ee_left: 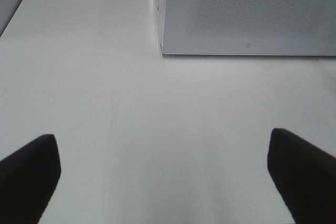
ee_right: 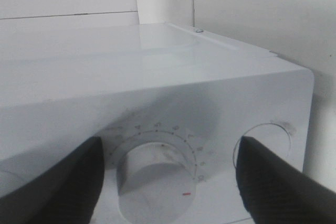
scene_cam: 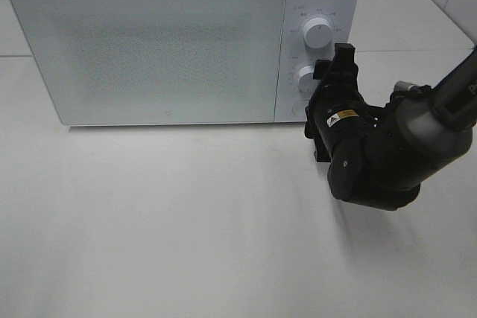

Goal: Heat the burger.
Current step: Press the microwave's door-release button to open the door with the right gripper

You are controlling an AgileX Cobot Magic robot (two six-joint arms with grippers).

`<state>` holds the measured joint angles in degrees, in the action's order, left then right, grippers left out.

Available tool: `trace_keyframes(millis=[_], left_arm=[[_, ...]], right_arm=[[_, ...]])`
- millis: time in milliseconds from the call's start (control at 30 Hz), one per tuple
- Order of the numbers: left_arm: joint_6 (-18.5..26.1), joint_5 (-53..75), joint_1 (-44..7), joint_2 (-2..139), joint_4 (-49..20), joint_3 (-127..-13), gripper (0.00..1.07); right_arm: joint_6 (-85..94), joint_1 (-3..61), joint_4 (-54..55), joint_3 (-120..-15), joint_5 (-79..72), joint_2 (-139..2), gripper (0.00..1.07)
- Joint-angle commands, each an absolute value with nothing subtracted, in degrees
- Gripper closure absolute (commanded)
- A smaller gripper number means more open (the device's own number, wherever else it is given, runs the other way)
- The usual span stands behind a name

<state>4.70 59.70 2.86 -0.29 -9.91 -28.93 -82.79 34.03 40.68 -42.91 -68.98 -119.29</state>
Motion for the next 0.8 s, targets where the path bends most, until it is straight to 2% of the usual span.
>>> trace_keyframes(millis=[33,333,533,800], left_arm=[[4.41,59.13,2.86,-1.72,-10.37,-28.82,0.06],[4.41,59.13,2.86,-1.72,-10.37,-28.82,0.06],[4.41,59.13,2.86,-1.72,-10.31,-28.82,0.06],[4.41,59.13,2.86,-1.72,-10.31,-28.82,0.06]], right_arm=[[-81.3,33.69,37.59,-43.32,-77.52,-118.6,0.36],[-78.55,33.69,35.29,-38.45,-72.71,-114.48,0.36],[-75.52,33.69,29.79,-33.4,-65.6,-109.89,0.36],[-60.96,33.69,26.93,-28.99,-52.48,-101.47,0.36]])
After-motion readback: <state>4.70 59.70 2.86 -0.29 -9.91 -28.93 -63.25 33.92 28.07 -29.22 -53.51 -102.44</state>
